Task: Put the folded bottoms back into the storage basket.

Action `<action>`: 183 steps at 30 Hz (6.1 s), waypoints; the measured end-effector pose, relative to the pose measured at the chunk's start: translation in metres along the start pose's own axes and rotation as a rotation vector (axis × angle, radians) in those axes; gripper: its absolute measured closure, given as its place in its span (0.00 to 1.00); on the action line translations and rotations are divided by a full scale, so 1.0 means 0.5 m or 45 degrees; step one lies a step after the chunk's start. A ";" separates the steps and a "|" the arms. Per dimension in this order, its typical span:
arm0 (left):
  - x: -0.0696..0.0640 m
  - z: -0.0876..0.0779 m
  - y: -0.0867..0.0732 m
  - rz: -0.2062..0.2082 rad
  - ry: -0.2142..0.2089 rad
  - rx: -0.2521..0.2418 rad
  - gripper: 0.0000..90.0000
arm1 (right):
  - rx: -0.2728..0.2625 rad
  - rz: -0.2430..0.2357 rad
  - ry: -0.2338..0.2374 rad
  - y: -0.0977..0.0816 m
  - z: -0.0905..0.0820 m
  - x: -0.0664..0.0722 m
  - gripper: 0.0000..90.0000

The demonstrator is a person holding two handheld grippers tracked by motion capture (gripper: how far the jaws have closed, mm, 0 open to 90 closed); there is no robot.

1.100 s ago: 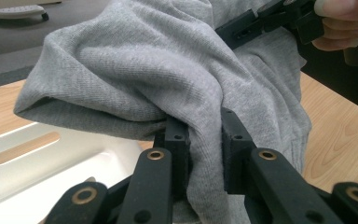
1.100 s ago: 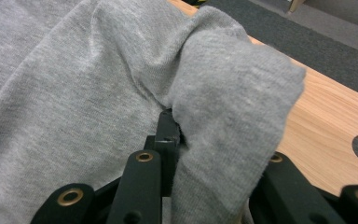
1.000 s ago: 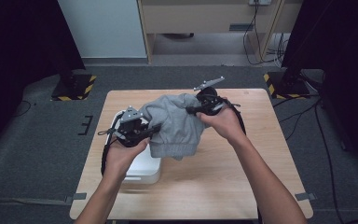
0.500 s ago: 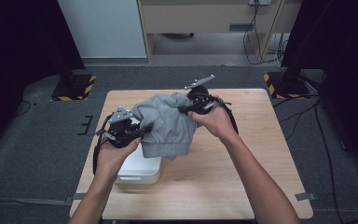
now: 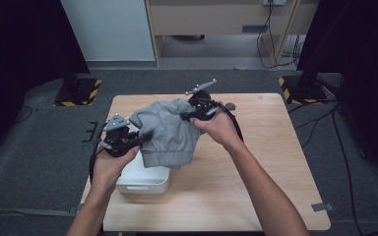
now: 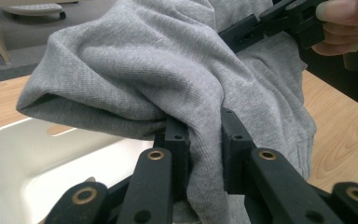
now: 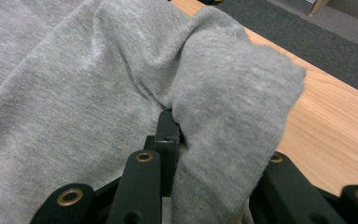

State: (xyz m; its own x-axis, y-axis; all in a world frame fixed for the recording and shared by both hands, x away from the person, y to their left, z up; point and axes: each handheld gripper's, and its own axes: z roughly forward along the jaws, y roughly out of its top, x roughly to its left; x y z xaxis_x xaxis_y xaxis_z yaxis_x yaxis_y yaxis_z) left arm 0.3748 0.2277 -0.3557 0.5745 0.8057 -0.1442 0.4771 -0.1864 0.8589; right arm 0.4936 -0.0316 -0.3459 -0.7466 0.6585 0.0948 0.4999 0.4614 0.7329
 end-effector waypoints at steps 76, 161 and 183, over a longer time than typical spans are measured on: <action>0.104 -0.076 -0.073 -0.099 0.092 0.025 0.85 | 0.023 -0.011 0.115 0.029 0.122 0.090 0.79; 0.160 -0.055 -0.118 -0.089 0.291 0.083 0.09 | 0.001 0.049 -0.017 -0.045 0.114 0.011 0.07; 0.151 -0.041 -0.119 -0.066 0.305 0.117 0.04 | -0.018 0.065 -0.021 -0.056 0.090 -0.007 0.07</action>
State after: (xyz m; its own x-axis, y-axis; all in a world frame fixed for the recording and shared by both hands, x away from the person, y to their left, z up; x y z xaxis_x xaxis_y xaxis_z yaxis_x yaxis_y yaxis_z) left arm 0.3760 0.3112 -0.4076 0.3789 0.9237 -0.0569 0.5665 -0.1829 0.8035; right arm 0.5017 -0.0201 -0.3971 -0.7127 0.6909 0.1213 0.5312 0.4185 0.7367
